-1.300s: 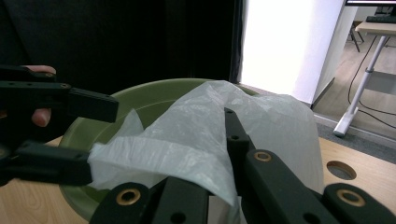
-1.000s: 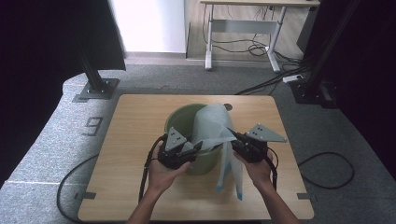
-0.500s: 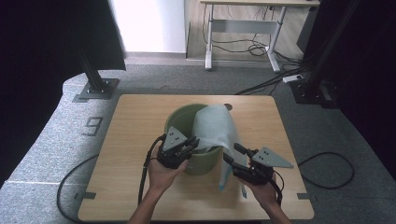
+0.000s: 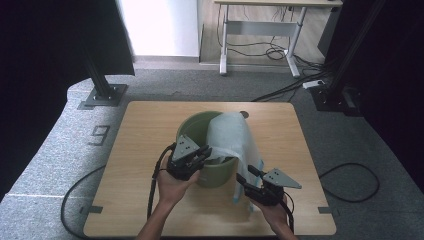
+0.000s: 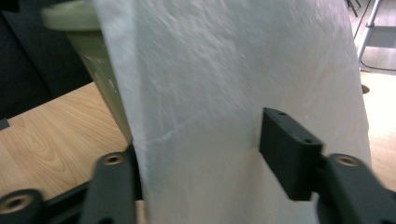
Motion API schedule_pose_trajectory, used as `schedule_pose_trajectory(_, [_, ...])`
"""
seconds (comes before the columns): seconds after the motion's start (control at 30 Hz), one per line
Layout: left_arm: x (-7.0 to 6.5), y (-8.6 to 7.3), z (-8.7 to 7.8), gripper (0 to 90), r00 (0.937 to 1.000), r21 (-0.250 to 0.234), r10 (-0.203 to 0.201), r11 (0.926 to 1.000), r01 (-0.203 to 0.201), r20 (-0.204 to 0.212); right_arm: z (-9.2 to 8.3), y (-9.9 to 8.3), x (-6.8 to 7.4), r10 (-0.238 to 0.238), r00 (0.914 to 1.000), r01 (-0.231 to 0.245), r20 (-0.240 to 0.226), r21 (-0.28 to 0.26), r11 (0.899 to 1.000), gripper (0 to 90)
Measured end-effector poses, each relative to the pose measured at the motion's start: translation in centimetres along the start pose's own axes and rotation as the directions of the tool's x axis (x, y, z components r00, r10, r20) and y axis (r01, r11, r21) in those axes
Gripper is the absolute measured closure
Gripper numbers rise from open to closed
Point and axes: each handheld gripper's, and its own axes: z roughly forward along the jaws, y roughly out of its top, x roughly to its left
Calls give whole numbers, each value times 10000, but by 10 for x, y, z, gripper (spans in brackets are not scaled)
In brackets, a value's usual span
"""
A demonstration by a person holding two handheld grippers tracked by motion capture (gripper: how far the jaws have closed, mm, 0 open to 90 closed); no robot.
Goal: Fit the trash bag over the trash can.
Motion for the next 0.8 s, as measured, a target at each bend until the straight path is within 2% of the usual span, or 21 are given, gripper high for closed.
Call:
schedule_pose_trajectory(0.07, [0,0,0,805,10000,2,-7,10000,7,14,0,-3,-3,-6,10000,6,-26,-9,10000,652])
schedule_pose_trajectory(0.1, [0,0,0,805,10000,-5,-4,10000,4,21,-2,-3,-4,-22,10000,22,20,-273,9996,746])
schedule_pose_trajectory(0.2, [1,1,0,805,10000,12,6,10000,-6,13,-9,4,-10,-176,9995,192,251,-670,9976,875])
schedule_pose_trajectory(0.33, [2,2,0,805,10000,-1,-6,10000,6,-5,-20,22,-15,-296,9991,325,311,-995,9945,884])
schedule_pose_trajectory(0.47, [6,3,0,805,10000,-13,-56,10000,56,-16,-29,44,-13,-675,9966,738,482,-1440,9868,884])
schedule_pose_trajectory(0.6, [10,7,1,794,9999,4,-68,10000,68,-75,-30,69,-9,-1031,9934,1105,502,-1776,9779,884])
schedule_pose_trajectory(0.7, [16,9,-1,780,9998,-45,-181,9998,181,-62,-26,87,-4,-1409,9889,1470,473,-1726,9740,884])
schedule_pose_trajectory(0.8, [21,9,-3,777,9996,-116,-238,9997,236,-147,-18,101,2,-1851,9818,1892,423,-1373,9723,884])
